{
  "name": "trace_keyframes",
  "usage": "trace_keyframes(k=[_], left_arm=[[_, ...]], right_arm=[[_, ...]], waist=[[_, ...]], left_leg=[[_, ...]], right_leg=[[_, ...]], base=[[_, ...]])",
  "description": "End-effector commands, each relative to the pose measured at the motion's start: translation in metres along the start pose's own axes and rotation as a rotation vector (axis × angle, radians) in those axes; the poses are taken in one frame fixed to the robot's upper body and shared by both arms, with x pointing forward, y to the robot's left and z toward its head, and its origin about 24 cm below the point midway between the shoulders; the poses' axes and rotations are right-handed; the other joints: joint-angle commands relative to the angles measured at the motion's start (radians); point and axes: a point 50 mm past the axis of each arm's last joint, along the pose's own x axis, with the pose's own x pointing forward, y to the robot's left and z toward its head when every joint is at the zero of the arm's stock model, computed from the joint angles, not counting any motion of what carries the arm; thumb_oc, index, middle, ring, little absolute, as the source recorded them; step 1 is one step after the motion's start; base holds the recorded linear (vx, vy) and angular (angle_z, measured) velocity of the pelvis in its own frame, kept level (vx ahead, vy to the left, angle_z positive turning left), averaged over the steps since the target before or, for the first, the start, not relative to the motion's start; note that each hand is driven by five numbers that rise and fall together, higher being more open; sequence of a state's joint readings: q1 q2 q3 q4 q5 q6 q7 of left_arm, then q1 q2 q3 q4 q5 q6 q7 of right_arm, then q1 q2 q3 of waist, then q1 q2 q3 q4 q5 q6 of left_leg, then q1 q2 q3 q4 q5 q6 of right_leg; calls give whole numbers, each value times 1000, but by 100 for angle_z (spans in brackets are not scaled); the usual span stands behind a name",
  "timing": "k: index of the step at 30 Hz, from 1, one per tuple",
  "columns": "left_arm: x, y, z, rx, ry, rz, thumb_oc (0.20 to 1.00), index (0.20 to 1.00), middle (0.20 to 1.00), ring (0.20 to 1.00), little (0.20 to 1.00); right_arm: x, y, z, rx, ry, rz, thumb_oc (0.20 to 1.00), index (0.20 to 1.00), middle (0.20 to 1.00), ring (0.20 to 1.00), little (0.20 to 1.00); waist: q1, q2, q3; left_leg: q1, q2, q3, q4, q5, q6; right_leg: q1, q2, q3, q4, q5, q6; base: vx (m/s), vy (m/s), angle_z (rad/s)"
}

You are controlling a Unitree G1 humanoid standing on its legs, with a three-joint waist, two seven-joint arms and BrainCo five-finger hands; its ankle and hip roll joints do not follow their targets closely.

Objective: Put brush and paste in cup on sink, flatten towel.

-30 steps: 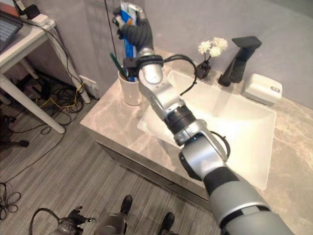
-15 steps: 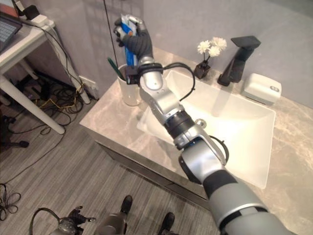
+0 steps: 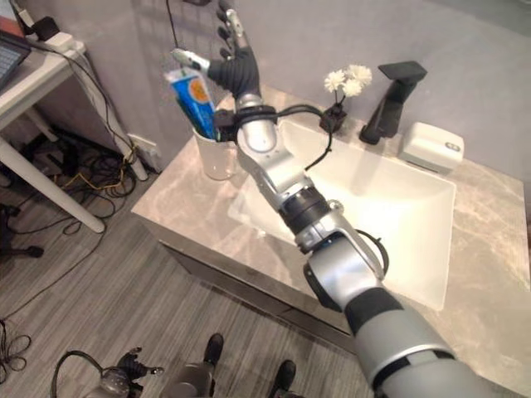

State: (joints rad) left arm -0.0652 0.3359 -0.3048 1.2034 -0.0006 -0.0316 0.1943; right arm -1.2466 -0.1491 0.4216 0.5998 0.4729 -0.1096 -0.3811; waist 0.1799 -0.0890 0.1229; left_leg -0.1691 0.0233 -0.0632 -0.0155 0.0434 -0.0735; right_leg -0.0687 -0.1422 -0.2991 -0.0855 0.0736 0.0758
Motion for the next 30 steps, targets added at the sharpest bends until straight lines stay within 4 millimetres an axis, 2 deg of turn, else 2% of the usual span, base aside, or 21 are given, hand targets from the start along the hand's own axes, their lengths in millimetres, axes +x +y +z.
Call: trace_keyframes(k=[1, 5, 6, 8, 9, 10, 11, 13, 15, 17, 19, 20, 21, 22, 23, 24, 25, 26, 28, 29, 30], left_arm=[[2, 3, 0, 86, 11, 11, 1000, 1000, 1000, 1000, 1000], [1, 0, -1, 99, 14, 0, 1000, 1000, 1000, 1000, 1000], [1, -3, -1, 102, 13, -7, 1000, 1000, 1000, 1000, 1000], [0, -4, -2, 100, 18, -10, 1000, 1000, 1000, 1000, 1000], [0, -6, -3, 99, 19, -14, 1000, 1000, 1000, 1000, 1000], [0, -6, -3, 100, 19, -15, 1000, 1000, 1000, 1000, 1000], [-1, -9, -5, 95, 24, -22, 1000, 1000, 1000, 1000, 1000], [-2, -13, -6, 89, 26, -31, 1000, 1000, 1000, 1000, 1000], [-3, -15, -6, 88, 23, -36, 1000, 1000, 1000, 1000, 1000], [-4, -21, -4, 74, 1, -56, 1000, 1000, 1000, 1000, 1000], [-6, -25, 0, 52, -29, -74, 1000, 1000, 1000, 1000, 1000], [-6, -25, -1, 56, -28, -75, 1000, 1000, 1000, 1000, 1000], [-6, -28, 7, 36, -64, -89, 1000, 1000, 1000, 1000, 1000], [-7, -29, 8, 16, -78, -95, 1000, 1000, 1000, 1000, 1000], [-9, -29, 12, -36, -107, -102, 1000, 1000, 1000, 1000, 1000], [-9, -28, 11, -33, -105, -102, 1000, 1000, 1000, 1000, 1000], [-12, -27, 14, -66, -144, -114, 1000, 1000, 1000, 1000, 1000], [-14, -27, 17, -50, -179, -131, 1000, 1000, 1000, 1000, 1000], [-19, -23, 17, -57, -218, -150, 1000, 1000, 1000, 1000, 1000], [-19, -23, 16, -55, -217, -151, 1000, 1000, 1000, 1000, 1000], [-21, -20, 17, -48, -237, -158, 1000, 1000, 1000, 1000, 1000]], right_arm=[[11, -8, 49, -24, -220, -50, 1000, 1000, 1000, 1000, 1000], [12, -19, 62, -80, -288, -103, 1000, 1000, 1000, 1000, 1000], [12, -31, 71, -113, -336, -153, 1000, 1000, 1000, 1000, 1000], [10, -36, 77, -131, -364, -172, 1000, 1000, 1000, 1000, 1000], [8, -50, 85, -178, -411, -216, 1000, 1000, 1000, 1000, 1000], [7, -51, 85, -179, -411, -216, 1000, 1000, 1000, 1000, 1000], [2, -71, 95, -245, -465, -275, 1000, 1000, 1000, 1000, 1000], [-6, -92, 99, -293, -490, -332, 1000, 1000, 1000, 1000, 1000], [-9, -96, 97, -295, -491, -354, 1000, 1000, 1000, 1000, 1000], [-25, -129, 93, -375, -487, -418, 1000, 1000, 1000, 1000, 1000], [-44, -160, 83, -450, -449, -493, 1000, 1000, 1000, 1000, 1000], [-45, -160, 82, -451, -446, -494, 1000, 1000, 1000, 1000, 1000], [-61, -182, 73, -495, -408, -563, 1000, 1000, 1000, 1000, 1000], [-75, -192, 64, -493, -379, -603, 1000, 1000, 1000, 1000, 1000], [-105, -214, 44, -512, -294, -678, 1000, 1000, 1000, 1000, 1000], [-106, -214, 44, -512, -292, -679, 1000, 1000, 1000, 1000, 1000], [-140, -230, 26, -489, -208, -743, 1000, 1000, 1000, 1000, 1000], [-155, -246, 13, -526, -121, -803, 1000, 1000, 1000, 1000, 1000], [-186, -272, -11, -542, 28, -901, 1000, 1000, 1000, 1000, 1000], [-186, -273, -12, -542, 29, -901, 1000, 1000, 1000, 1000, 1000], [-200, -284, -21, -559, 103, -949, 1000, 1000, 1000, 1000, 1000]], waist=[[-17, 3, -9], [-30, 10, -20], [-47, 16, -30], [-52, 19, -35], [-67, 25, -43], [-66, 25, -43], [-86, 31, -53], [-108, 38, -62], [-110, 39, -63], [-140, 47, -70], [-160, 55, -73], [-157, 54, -74], [-170, 63, -70], [-174, 69, -70], [-184, 79, -65], [-183, 77, -67], [-197, 90, -60], [-202, 95, -58], [-207, 103, -54], [-205, 103, -55], [-209, 107, -54]], left_leg=[[34, 8, 13, -72, -1, 8], [50, 14, 30, -72, -5, 7], [63, 20, 43, -72, -7, 7], [71, 24, 51, -72, -9, 6], [84, 30, 64, -72, -11, 5], [86, 30, 65, -72, -12, 5], [101, 34, 78, -72, -15, 4], [118, 40, 94, -72, -17, 3], [125, 44, 100, -72, -18, 2], [144, 52, 119, -72, -19, 1], [155, 58, 131, -72, -20, 2], [157, 59, 131, -72, -21, 2], [154, 60, 134, -72, -11, 4], [157, 61, 136, -72, -13, 4], [160, 62, 135, -72, -10, 5], [161, 62, 135, -72, -10, 5], [165, 66, 136, -72, -9, 5], [169, 65, 137, -72, -11, 7], [176, 69, 143, -72, -14, 9], [177, 69, 143, -72, -14, 9], [180, 71, 147, -72, -16, 10]], right_leg=[[128, -79, 35, 1, 38, 32], [134, -74, 50, 0, 34, 31], [137, -71, 62, -1, 32, 29], [140, -69, 68, -2, 29, 28], [144, -65, 82, -2, 25, 28], [144, -64, 83, -2, 25, 28], [146, -61, 96, -2, 18, 27], [148, -56, 112, -2, 12, 26], [151, -53, 121, -2, 9, 26], [155, -46, 142, -2, 3, 24], [156, -42, 158, -2, 1, 23], [157, -41, 159, -2, 1, 23], [150, -40, 165, -2, 10, 22], [152, -39, 167, -2, 9, 22], [154, -38, 170, -2, 9, 21], [155, -38, 169, -2, 9, 20], [154, -37, 174, -2, 8, 20], [155, -36, 178, -2, 7, 20], [155, -36, 181, -2, 6, 21], [155, -36, 182, -2, 6, 21], [155, -34, 186, -2, 7, 20]], base=[[0, -2, -8], [-6, 0, -17], [-9, -3, -22], [-5, -9, -20], [-11, -14, -16], [-24, -24, -19], [-16, -15, -21], [-25, -16, -31], [-26, -21, -22], [-52, -33, -26], [-45, -16, -31], [-79, -12, -22], [-70, -8, -19], [-105, -14, -13], [-42, -7, -15], [-64, -14, -3], [-51, -13, -5], [-64, -15, -1], [-37, -13, -11], [-22, -8, -16], [-33, -7, -12]])
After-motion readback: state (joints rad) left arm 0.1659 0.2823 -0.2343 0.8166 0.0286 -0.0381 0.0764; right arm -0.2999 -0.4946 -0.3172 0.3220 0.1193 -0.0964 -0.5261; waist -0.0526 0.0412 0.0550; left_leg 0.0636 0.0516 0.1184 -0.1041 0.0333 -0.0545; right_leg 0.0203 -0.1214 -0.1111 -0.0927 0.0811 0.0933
